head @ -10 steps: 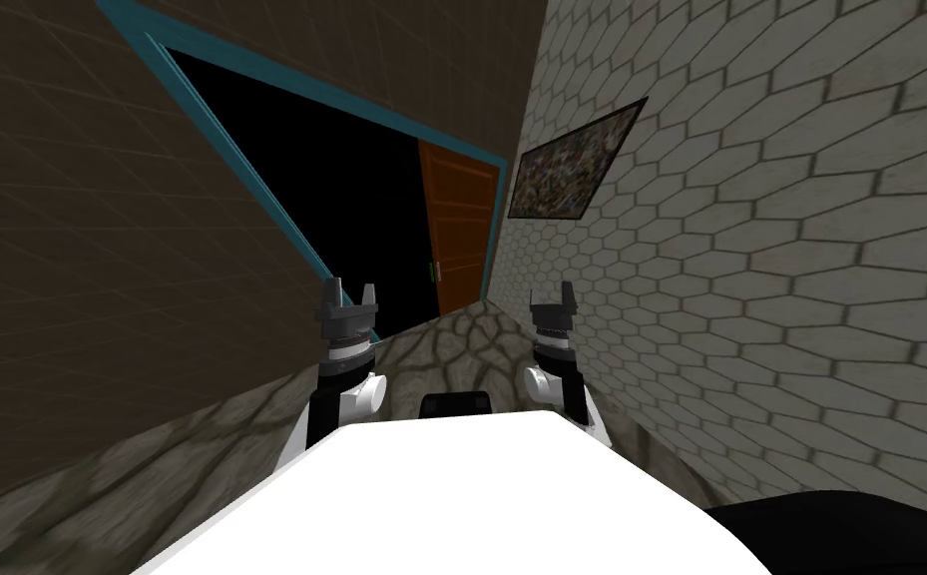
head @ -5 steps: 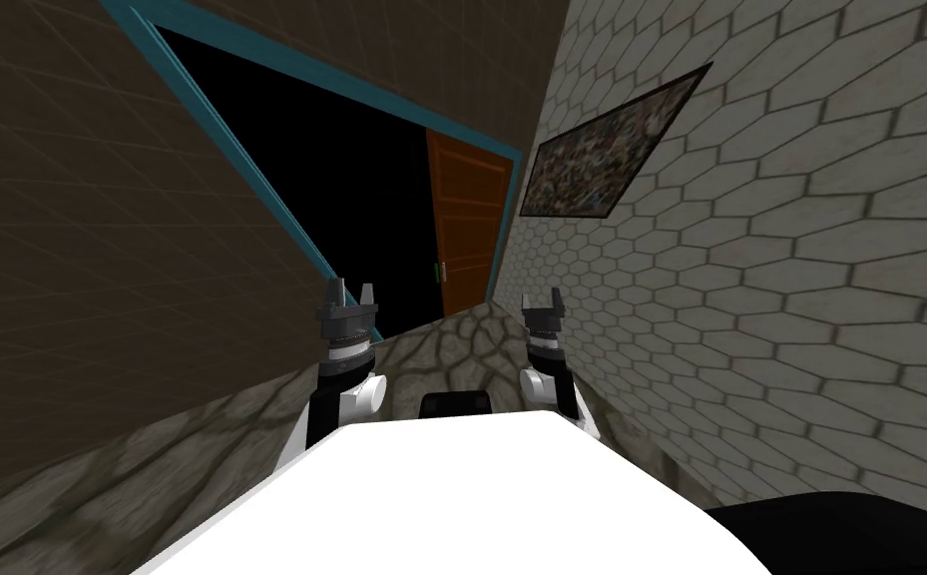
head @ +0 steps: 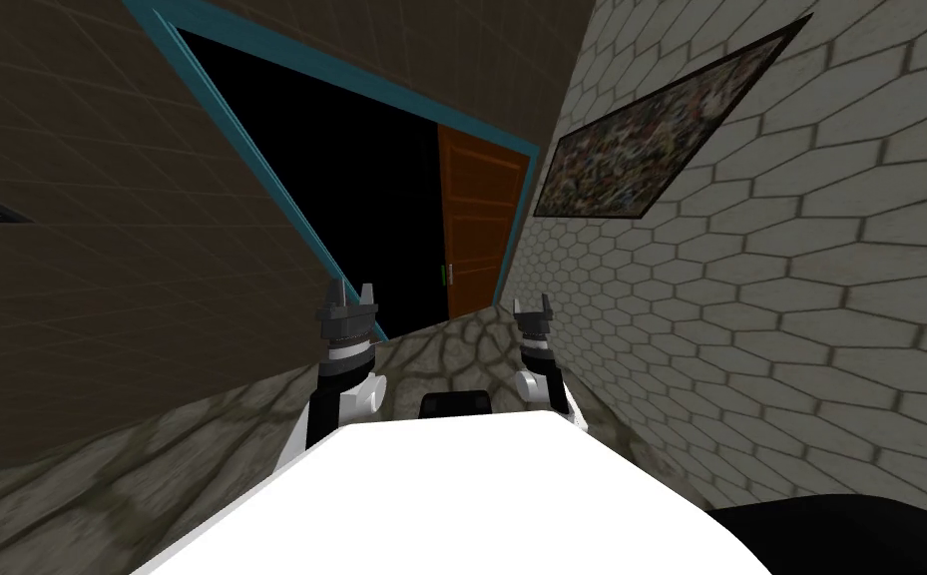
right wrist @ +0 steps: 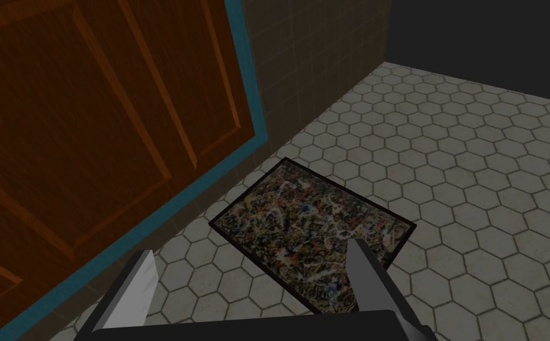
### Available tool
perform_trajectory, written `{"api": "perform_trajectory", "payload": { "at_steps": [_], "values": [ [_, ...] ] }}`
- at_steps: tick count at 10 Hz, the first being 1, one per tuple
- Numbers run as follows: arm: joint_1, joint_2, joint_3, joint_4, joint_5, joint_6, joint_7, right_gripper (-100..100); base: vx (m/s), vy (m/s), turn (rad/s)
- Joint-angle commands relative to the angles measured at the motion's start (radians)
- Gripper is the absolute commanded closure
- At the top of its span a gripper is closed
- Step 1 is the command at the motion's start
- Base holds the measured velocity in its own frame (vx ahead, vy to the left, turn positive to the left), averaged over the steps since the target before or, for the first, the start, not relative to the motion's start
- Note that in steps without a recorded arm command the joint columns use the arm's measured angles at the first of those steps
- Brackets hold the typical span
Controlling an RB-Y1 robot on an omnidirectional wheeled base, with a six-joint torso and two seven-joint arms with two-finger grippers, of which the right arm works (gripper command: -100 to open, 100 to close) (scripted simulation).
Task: Pull the door open
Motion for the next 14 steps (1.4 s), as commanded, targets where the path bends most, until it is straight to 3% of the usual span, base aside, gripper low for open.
{"api": "perform_trajectory", "payload": {
  "at_steps": [1, 14],
  "values": [
    [0.001, -0.013, 0.012, 0.027, -0.021, -0.013, -0.031, -100, 0.100, 0.026, 0.102],
    [-0.038, -0.108, 0.108, 0.293, -0.197, -0.105, -0.276, -100, 0.101, 0.010, 0.111]
  ]
}}
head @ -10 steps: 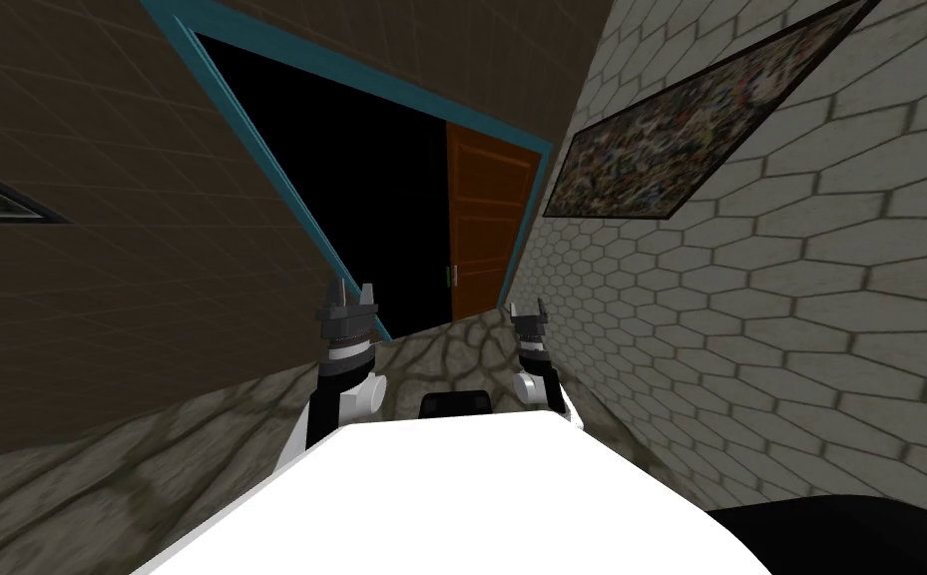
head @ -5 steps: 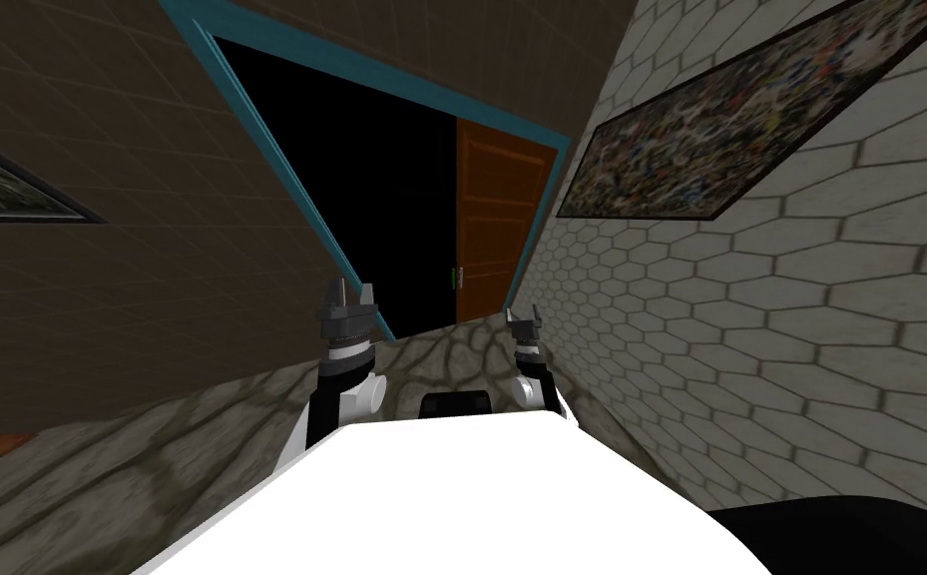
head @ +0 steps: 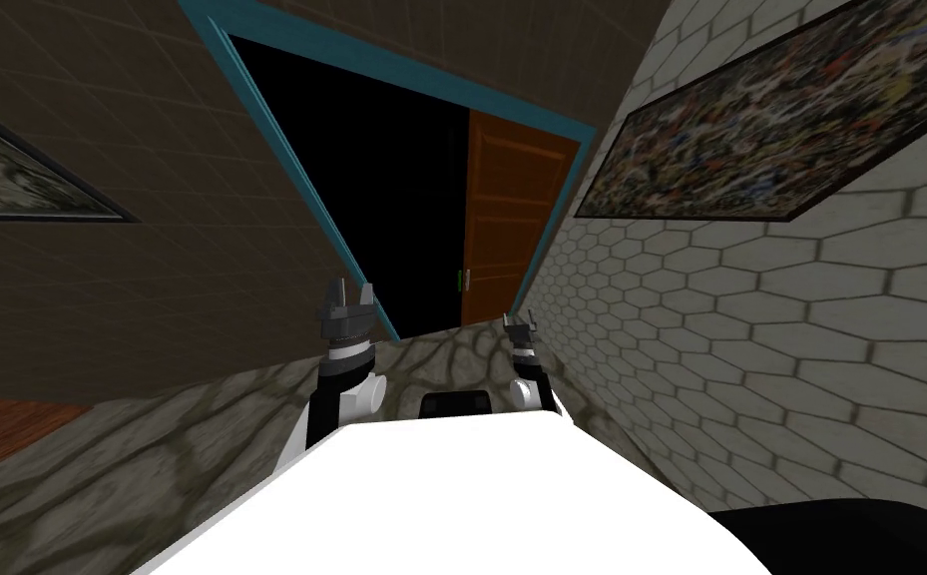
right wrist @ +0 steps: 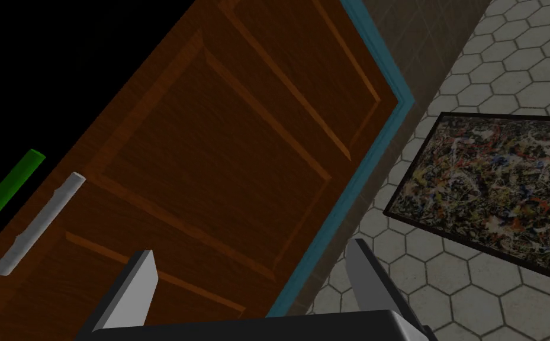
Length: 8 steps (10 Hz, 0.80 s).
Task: Pull the door open
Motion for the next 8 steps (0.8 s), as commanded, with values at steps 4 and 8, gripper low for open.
{"api": "perform_trajectory", "payload": {
  "at_steps": [4, 8],
  "values": [
    [-0.013, -0.036, 0.038, 0.103, -0.067, -0.039, -0.097, -100, 0.107, 0.000, 0.115],
    [-0.027, -0.066, 0.070, 0.191, -0.126, -0.070, -0.179, -100, 0.104, -0.001, 0.126]
  ]
}}
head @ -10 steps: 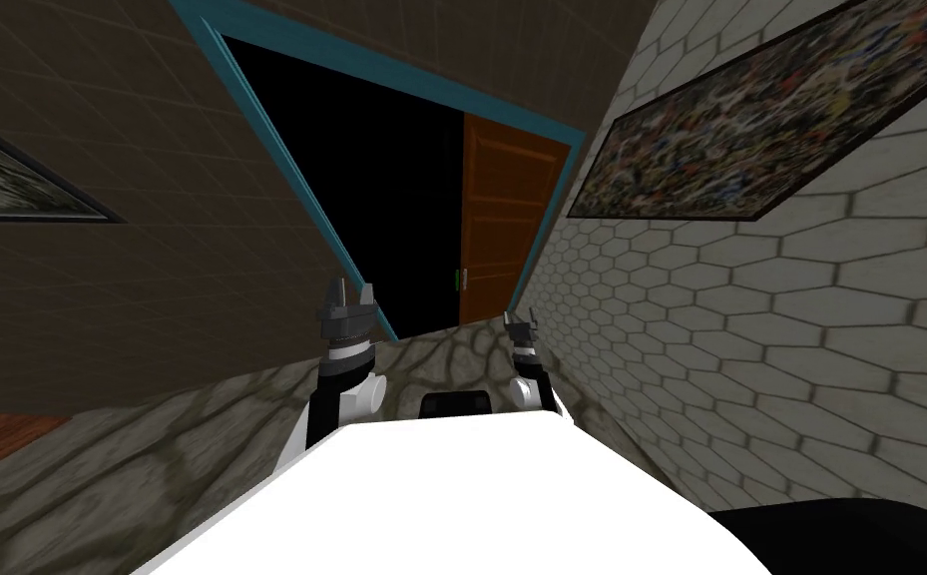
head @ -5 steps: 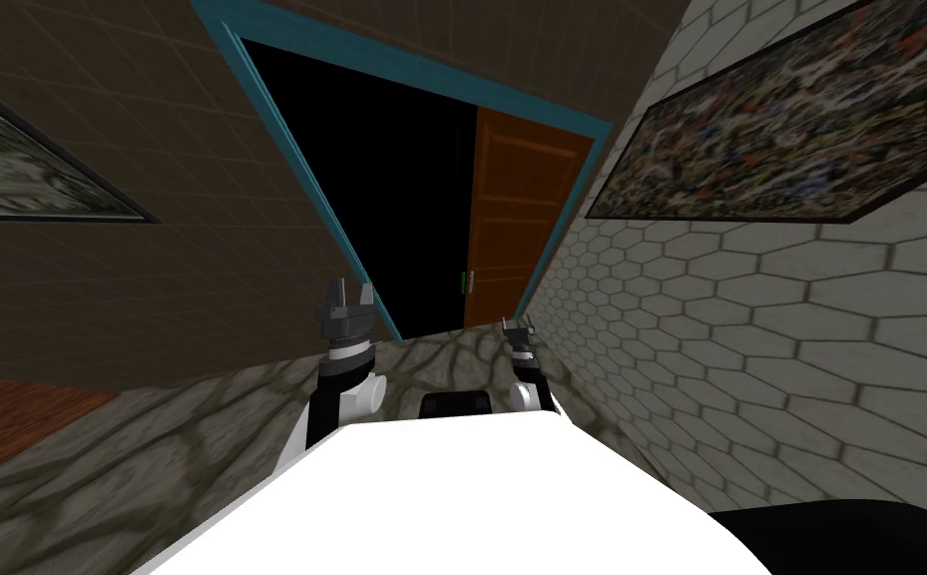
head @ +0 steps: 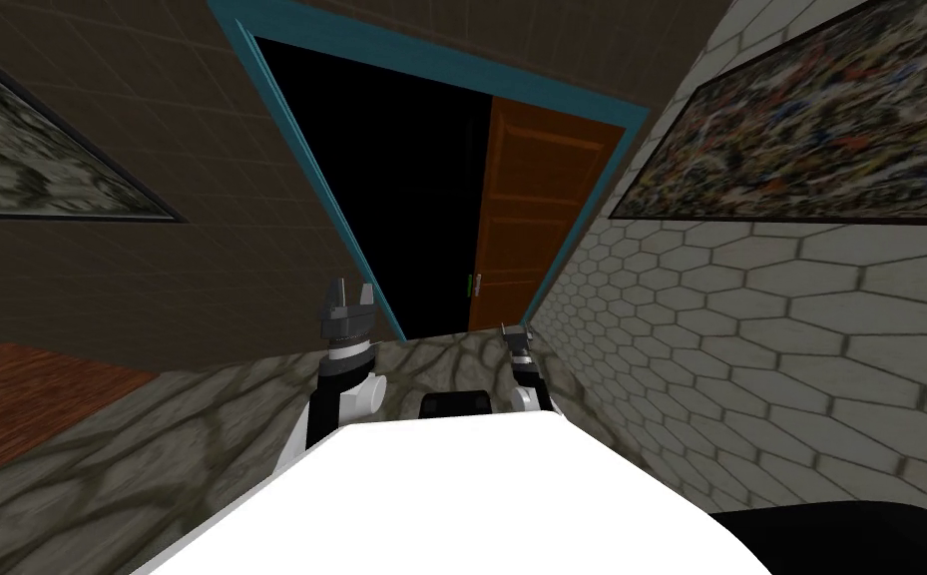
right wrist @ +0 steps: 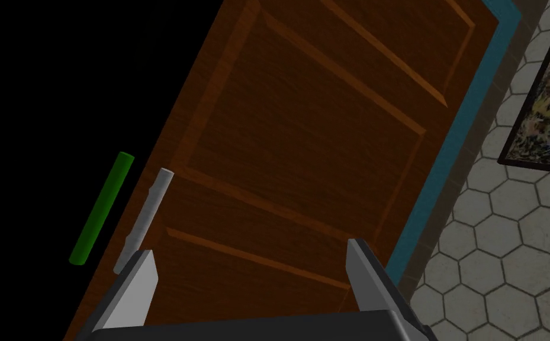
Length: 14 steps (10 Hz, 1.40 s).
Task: Pull the door open
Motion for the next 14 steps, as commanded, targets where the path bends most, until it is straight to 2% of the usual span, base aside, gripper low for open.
{"api": "perform_trajectory", "payload": {
  "at_steps": [1, 14],
  "values": [
    [-0.011, -0.011, 0.013, 0.044, -0.024, -0.015, -0.036, -100, 0.108, -0.005, 0.120],
    [-0.059, -0.101, 0.110, 0.314, -0.204, -0.110, -0.287, -100, 0.106, -0.011, 0.117]
  ]
}}
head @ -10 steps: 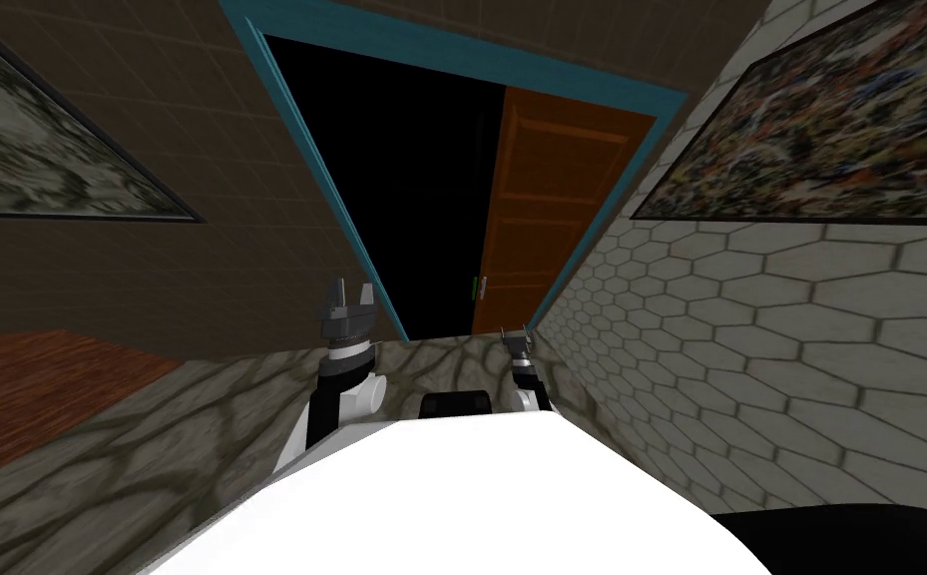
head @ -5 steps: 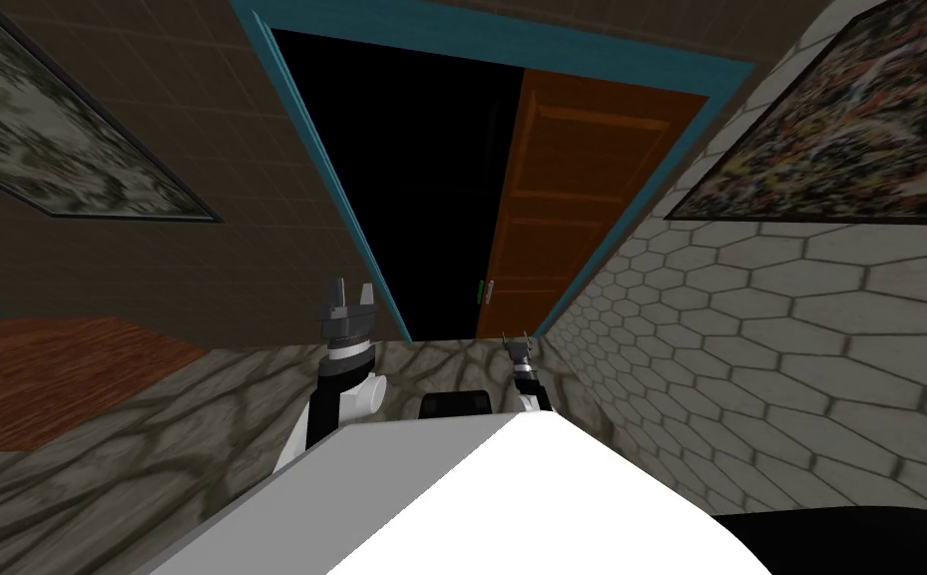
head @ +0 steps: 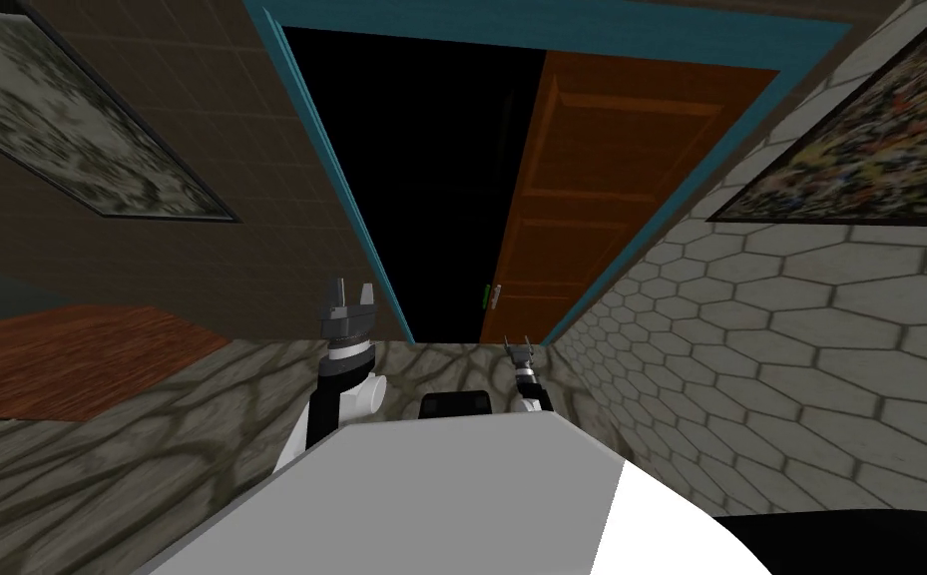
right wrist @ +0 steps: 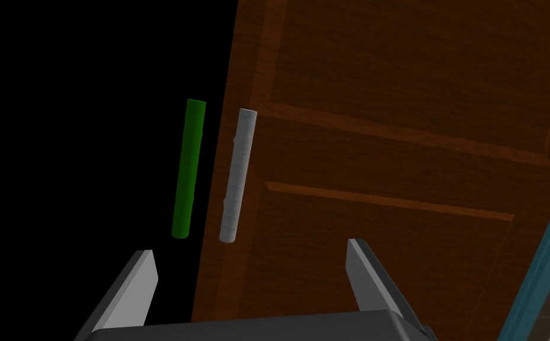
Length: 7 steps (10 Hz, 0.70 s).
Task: Pull the door open
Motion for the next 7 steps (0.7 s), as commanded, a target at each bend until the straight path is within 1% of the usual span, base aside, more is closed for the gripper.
{"api": "perform_trajectory", "payload": {
  "at_steps": [1, 5, 6, 7],
  "values": [
    [-0.006, -0.011, 0.013, 0.038, -0.019, -0.018, -0.034, -100, 0.111, -0.030, 0.106],
    [-0.020, -0.035, 0.039, 0.109, -0.067, -0.044, -0.101, -100, 0.102, -0.015, 0.108],
    [-0.027, -0.045, 0.050, 0.140, -0.088, -0.055, -0.131, -100, 0.137, -0.028, 0.142],
    [-0.030, -0.050, 0.055, 0.156, -0.098, -0.060, -0.145, -100, 0.136, -0.032, 0.128]
  ]
}}
